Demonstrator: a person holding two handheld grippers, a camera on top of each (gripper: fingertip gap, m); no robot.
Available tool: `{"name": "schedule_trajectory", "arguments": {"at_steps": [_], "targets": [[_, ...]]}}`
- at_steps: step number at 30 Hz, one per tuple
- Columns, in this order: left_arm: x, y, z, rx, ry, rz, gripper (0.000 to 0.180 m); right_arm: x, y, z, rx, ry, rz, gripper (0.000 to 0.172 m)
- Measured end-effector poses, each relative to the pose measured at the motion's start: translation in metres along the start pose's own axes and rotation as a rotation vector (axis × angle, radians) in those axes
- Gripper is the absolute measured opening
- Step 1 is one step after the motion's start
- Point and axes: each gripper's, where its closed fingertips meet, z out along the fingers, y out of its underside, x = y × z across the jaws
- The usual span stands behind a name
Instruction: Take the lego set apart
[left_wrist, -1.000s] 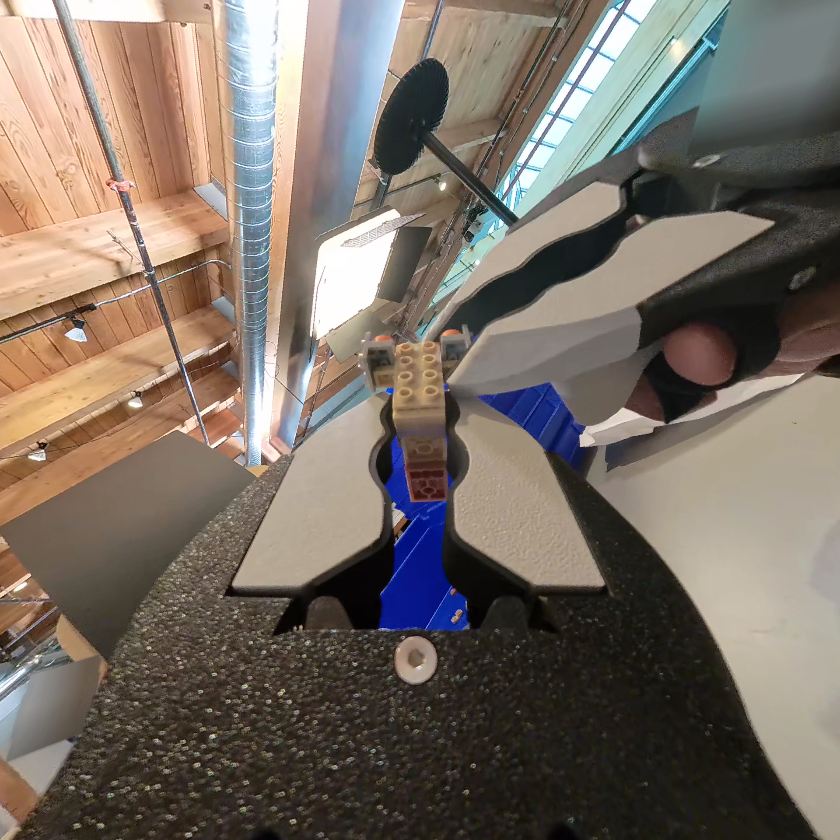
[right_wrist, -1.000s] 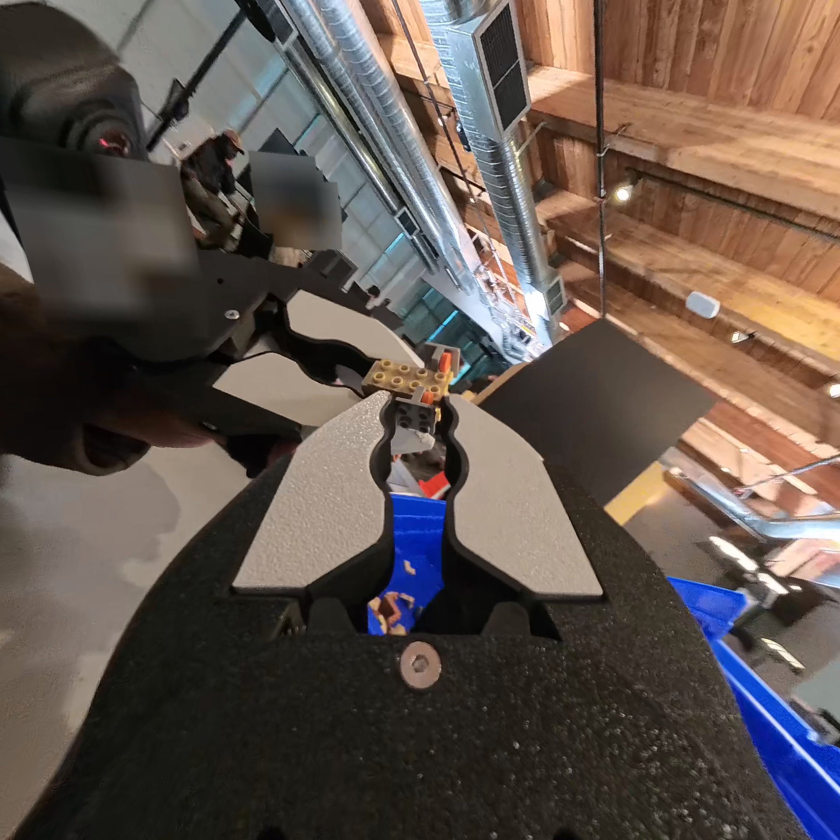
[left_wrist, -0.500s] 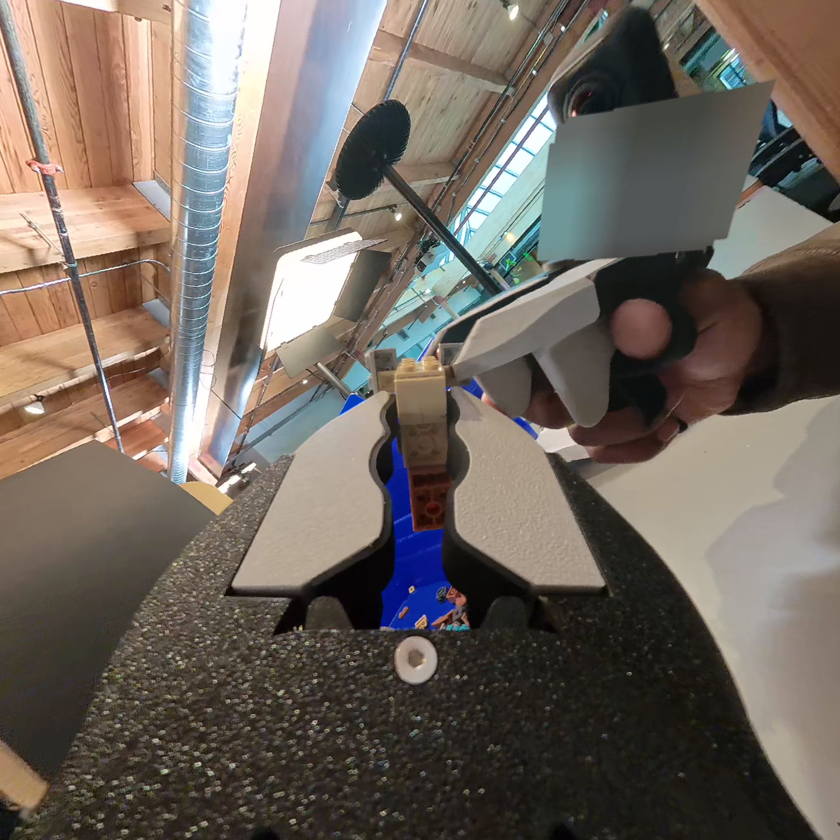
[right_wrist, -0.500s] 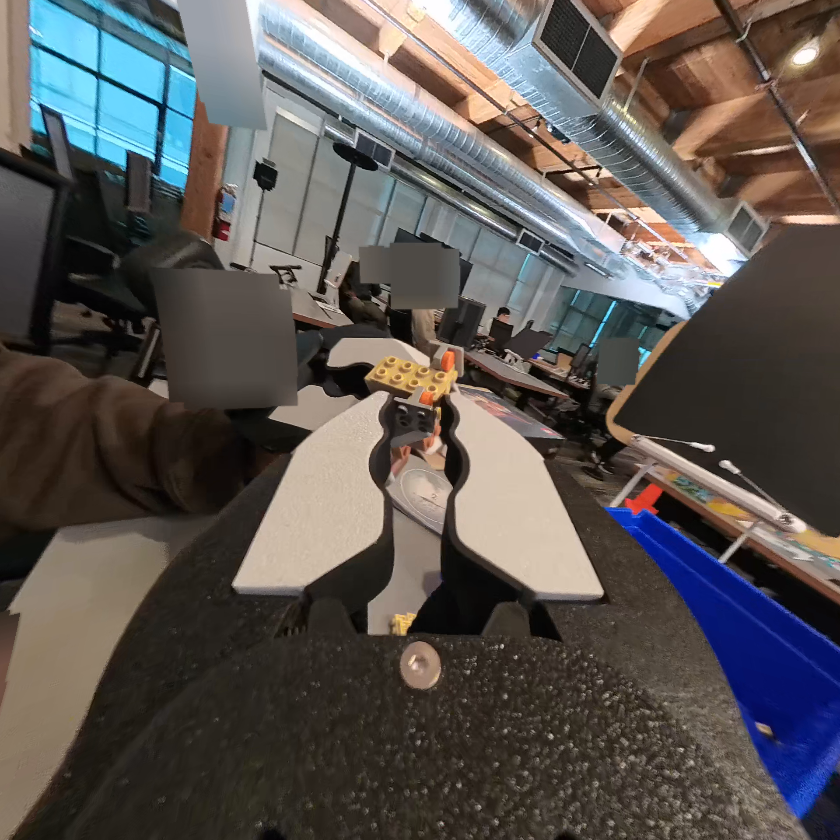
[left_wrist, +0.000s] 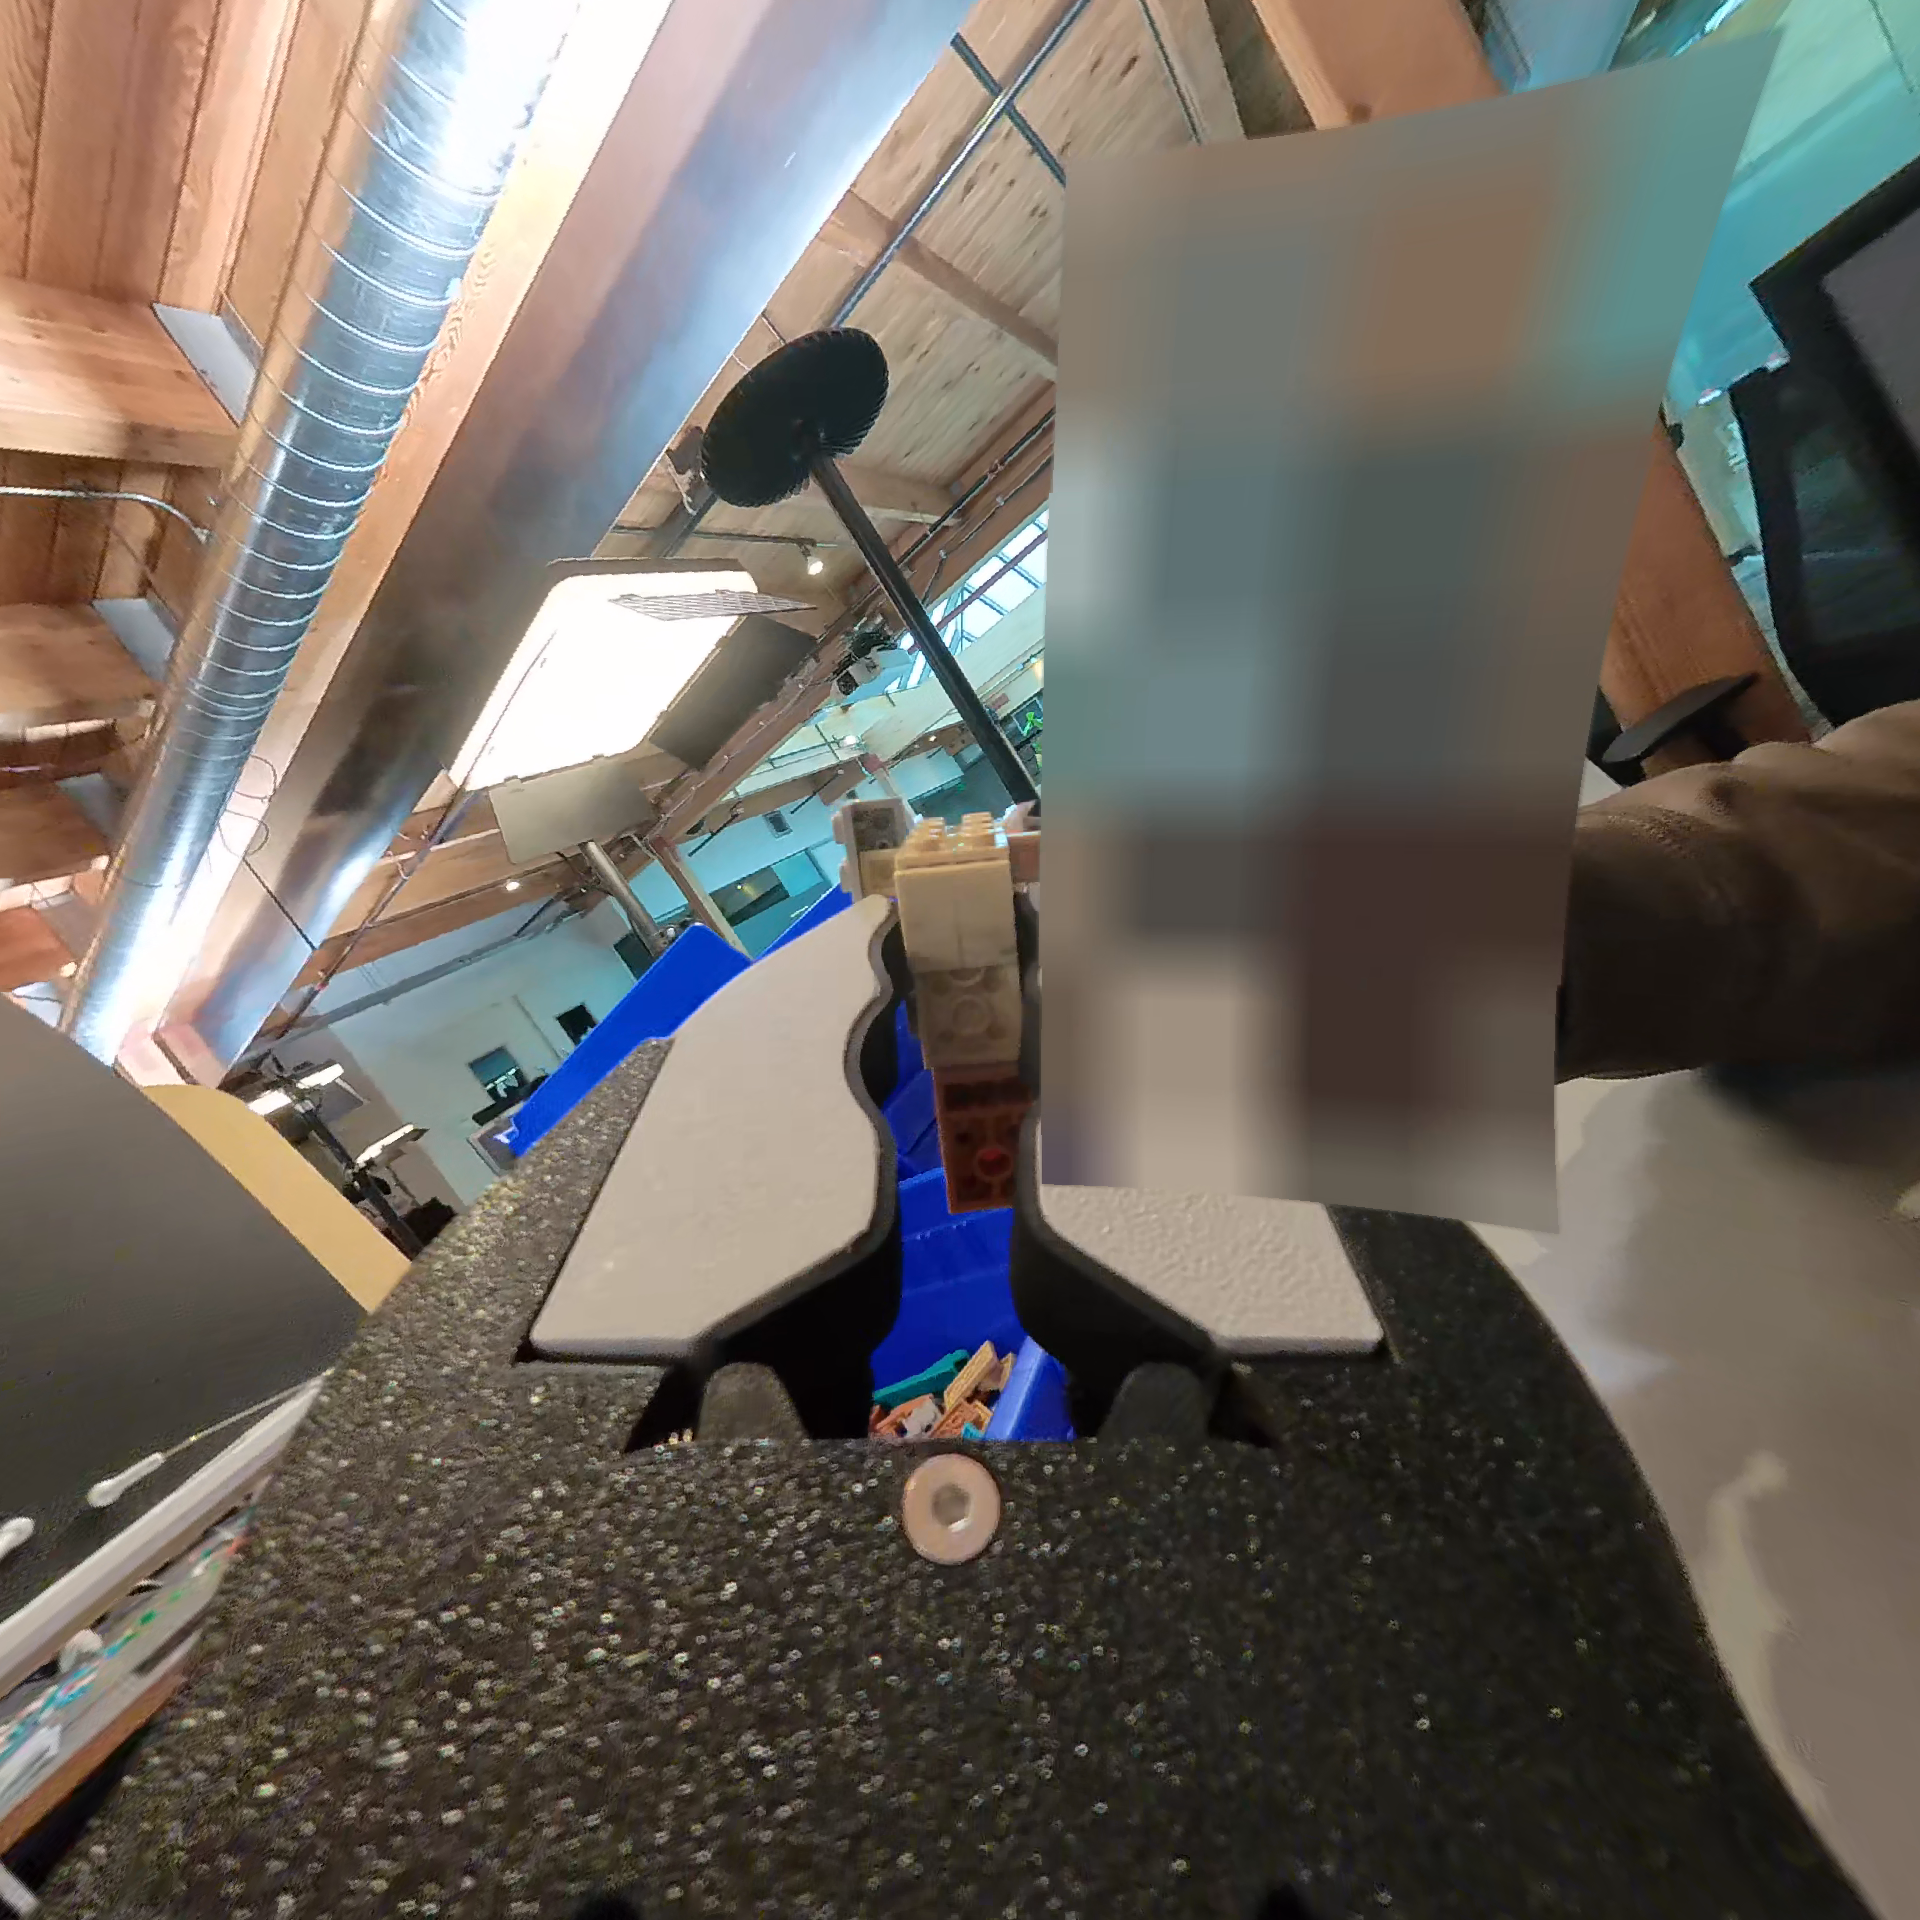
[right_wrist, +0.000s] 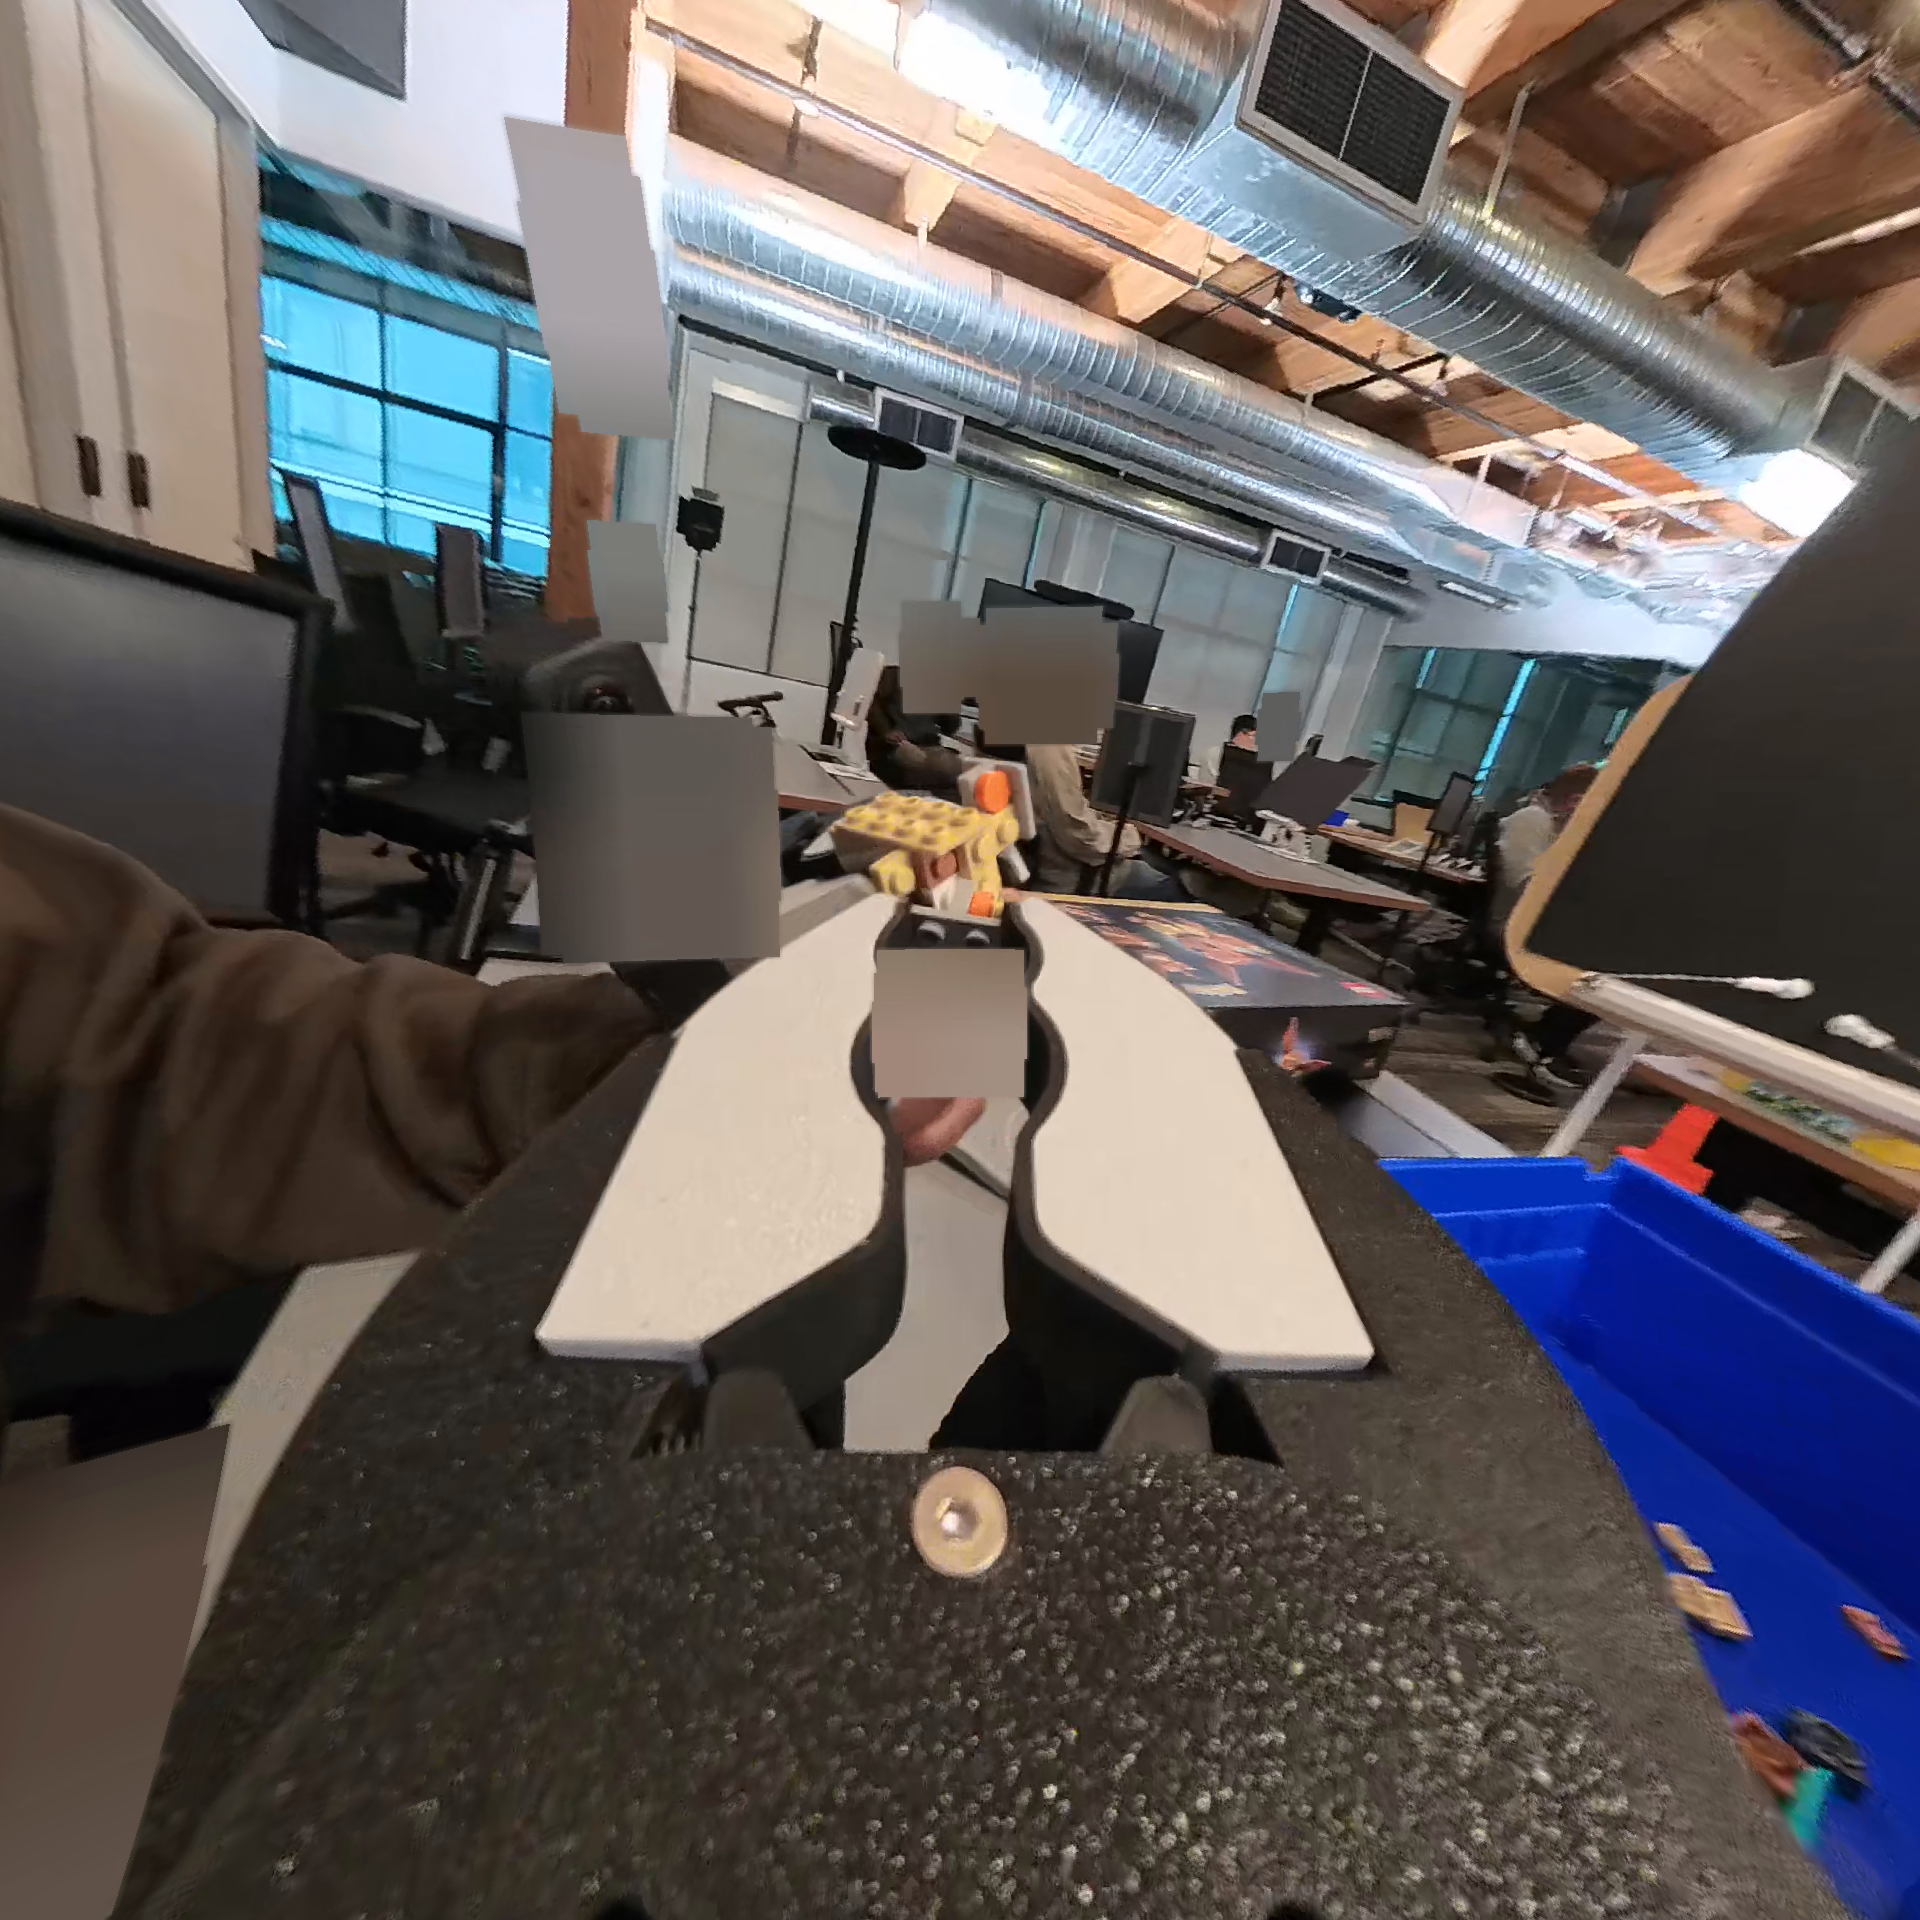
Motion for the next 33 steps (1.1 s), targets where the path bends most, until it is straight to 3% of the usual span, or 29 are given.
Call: {"name": "schedule_trajectory", "arguments": {"at_steps": [5,8,11,14,17,23,27,30,33], "targets": [[0.001,0.012,-0.001,-0.097,0.087,-0.074,0.019,0.008,-0.003,-0.008,-0.023,0.099,-0.241,0.016],[0.032,0.060,-0.012,-0.423,0.336,-0.136,0.019,0.008,-0.001,-0.016,-0.061,0.168,-0.574,0.016],[0.069,0.108,-0.045,-0.746,0.563,-0.173,0.019,0.003,0.010,-0.020,-0.122,0.183,-0.854,0.016],[0.096,0.139,-0.075,-0.980,0.714,-0.234,0.019,0.002,0.024,-0.018,-0.178,0.185,-1.006,0.016],[0.109,0.153,-0.093,-1.094,0.795,-0.203,0.019,0.001,0.034,-0.017,-0.212,0.179,-1.078,0.016],[0.110,0.160,-0.095,-1.138,0.773,-0.211,0.021,0.002,0.040,-0.016,-0.224,0.177,-1.090,0.016],[0.105,0.156,-0.092,-1.110,0.744,-0.250,0.042,0.002,0.042,-0.016,-0.217,0.176,-1.098,0.016],[0.092,0.135,-0.075,-0.965,0.691,-0.287,0.044,-0.001,0.044,-0.015,-0.204,0.159,-1.092,0.016],[0.060,0.109,-0.043,-0.731,0.515,-0.209,0.042,-0.006,0.046,-0.014,-0.185,0.109,-0.980,0.016]]}}
